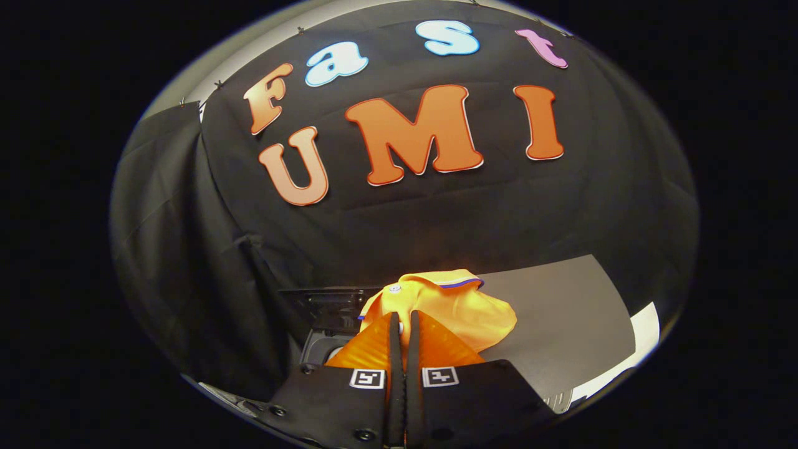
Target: Put the clothes into the washing machine and then close the washing machine lid.
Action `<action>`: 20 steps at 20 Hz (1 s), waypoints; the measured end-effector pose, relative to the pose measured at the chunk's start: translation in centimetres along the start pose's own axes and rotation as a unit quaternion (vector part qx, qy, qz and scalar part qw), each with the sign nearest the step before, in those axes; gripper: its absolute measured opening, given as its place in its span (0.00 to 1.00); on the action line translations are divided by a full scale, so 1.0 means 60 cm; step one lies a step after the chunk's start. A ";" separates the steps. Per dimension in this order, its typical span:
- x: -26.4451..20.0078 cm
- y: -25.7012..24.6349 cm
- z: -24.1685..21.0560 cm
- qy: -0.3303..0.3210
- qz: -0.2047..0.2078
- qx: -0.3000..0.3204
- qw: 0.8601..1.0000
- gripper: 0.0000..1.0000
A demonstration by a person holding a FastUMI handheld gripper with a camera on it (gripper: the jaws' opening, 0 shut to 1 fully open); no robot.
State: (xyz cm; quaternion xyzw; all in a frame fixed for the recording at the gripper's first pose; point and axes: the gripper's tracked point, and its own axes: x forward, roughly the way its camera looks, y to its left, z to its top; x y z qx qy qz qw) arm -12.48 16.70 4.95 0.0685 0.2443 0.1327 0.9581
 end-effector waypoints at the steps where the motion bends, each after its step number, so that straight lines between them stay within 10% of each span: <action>1: 0.004 0.025 0.000 -0.002 0.013 0.000 1.000 0.08; 20: 0.274 0.295 -0.208 0.113 0.128 -0.006 0.985 0.08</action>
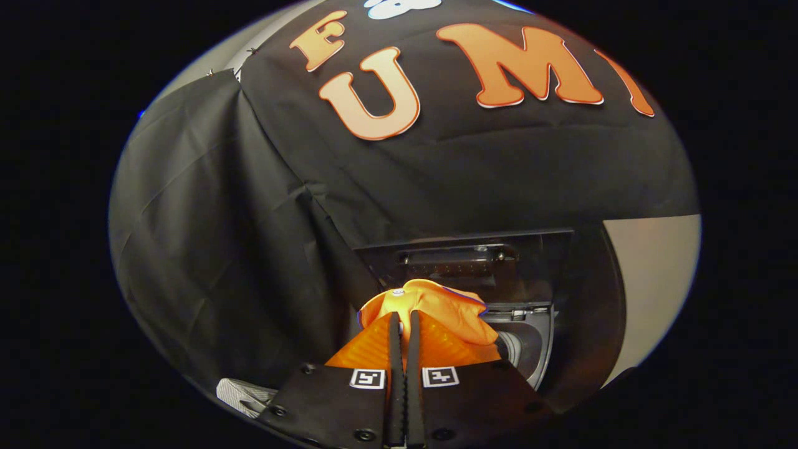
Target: Put the clothes into the washing machine and then close the washing machine lid.
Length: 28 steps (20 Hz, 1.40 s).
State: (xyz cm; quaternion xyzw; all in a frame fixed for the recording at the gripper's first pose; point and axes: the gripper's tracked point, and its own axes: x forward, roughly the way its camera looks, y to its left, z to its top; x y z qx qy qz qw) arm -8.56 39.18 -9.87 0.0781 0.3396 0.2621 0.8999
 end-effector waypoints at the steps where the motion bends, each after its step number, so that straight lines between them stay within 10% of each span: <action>1: 0.014 -0.002 -0.005 0.006 -0.001 -0.001 1.000 0.08; 28: 0.251 -0.120 -0.253 0.137 -0.057 -0.003 0.989 0.09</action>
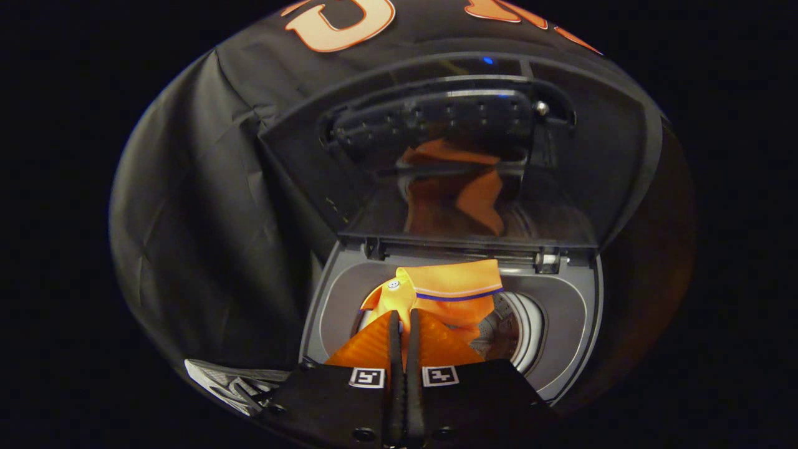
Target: Put the clothes into the washing machine and then close the washing machine lid.
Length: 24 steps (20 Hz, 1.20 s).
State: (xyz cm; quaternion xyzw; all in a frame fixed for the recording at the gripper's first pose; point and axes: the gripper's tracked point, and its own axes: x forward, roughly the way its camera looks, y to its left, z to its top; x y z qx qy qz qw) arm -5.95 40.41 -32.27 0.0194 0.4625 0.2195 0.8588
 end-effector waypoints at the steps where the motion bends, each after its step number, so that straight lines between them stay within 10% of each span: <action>1: 0.011 -0.007 -0.009 0.004 -0.006 0.001 1.000 0.09; 24: 0.164 -0.107 -0.145 0.095 -0.086 0.064 0.990 0.14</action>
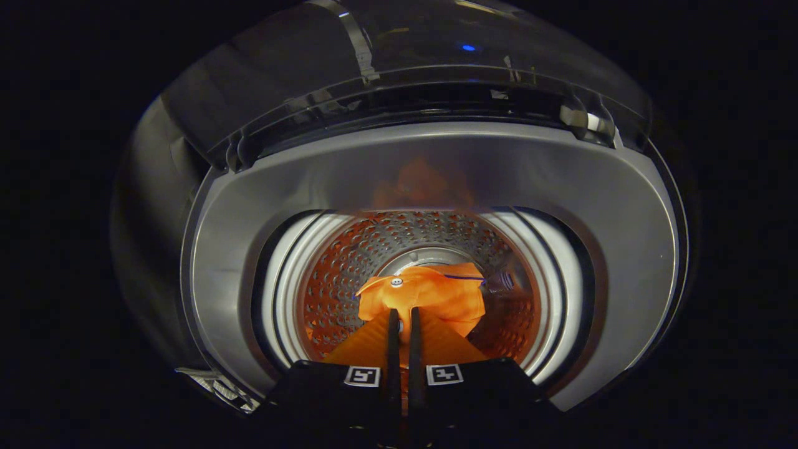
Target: Put the clothes into the washing machine and then close the washing machine lid.
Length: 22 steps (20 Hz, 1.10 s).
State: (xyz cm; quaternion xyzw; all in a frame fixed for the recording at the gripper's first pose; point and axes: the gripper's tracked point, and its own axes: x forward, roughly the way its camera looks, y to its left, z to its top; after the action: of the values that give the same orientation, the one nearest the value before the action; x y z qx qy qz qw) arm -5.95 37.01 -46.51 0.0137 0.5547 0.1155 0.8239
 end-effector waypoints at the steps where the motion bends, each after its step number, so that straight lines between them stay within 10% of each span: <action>1: 0.002 -0.005 -0.001 0.001 -0.007 -0.005 1.000 0.14; 11: -0.051 0.001 0.000 -0.020 -0.022 -0.021 0.999 0.99; 22: -0.232 0.033 0.061 -0.108 -0.026 -0.028 0.993 0.99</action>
State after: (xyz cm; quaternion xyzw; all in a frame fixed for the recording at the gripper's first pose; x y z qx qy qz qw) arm -7.89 36.46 -32.13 -0.0116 0.4589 0.1074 0.8819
